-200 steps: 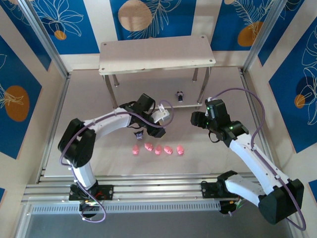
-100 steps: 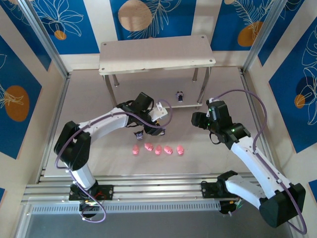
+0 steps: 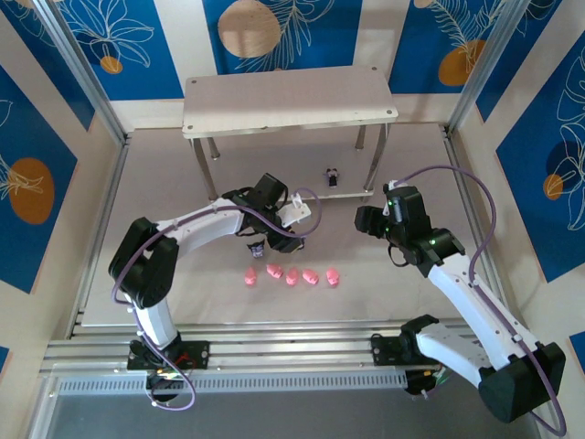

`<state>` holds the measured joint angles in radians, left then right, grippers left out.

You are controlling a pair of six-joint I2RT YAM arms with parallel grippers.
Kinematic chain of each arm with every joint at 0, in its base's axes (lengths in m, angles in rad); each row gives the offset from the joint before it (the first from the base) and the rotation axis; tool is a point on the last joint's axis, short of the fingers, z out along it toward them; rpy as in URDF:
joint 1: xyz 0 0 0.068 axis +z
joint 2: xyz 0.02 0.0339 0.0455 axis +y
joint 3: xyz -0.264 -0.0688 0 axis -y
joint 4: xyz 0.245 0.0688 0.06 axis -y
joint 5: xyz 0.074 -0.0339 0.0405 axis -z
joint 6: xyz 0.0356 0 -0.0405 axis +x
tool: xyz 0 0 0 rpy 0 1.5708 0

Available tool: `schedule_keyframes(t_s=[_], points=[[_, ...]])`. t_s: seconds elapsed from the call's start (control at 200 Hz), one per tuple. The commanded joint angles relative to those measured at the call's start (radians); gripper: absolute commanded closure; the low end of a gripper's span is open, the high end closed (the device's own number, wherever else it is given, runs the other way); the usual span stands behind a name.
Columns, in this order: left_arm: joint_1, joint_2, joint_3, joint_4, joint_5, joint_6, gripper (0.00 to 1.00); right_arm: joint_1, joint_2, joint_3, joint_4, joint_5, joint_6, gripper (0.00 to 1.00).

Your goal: Place and organize the plastic toys onto the shelf

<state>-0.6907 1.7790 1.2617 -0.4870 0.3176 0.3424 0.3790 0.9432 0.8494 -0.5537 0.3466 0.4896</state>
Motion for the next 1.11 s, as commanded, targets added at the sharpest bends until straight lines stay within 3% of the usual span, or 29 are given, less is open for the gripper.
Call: schedule_keyframes(t_s=[0.0, 1.101], points=[[-0.008, 0.032, 0.022, 0.003, 0.049, 0.009, 0.46, -0.004, -0.015, -0.005, 0.003, -0.016, 0.014, 0.34], [-0.017, 0.169, 0.086, -0.031, 0.097, 0.032, 0.48, -0.031, 0.008, -0.011, 0.024, -0.040, 0.011, 0.34]])
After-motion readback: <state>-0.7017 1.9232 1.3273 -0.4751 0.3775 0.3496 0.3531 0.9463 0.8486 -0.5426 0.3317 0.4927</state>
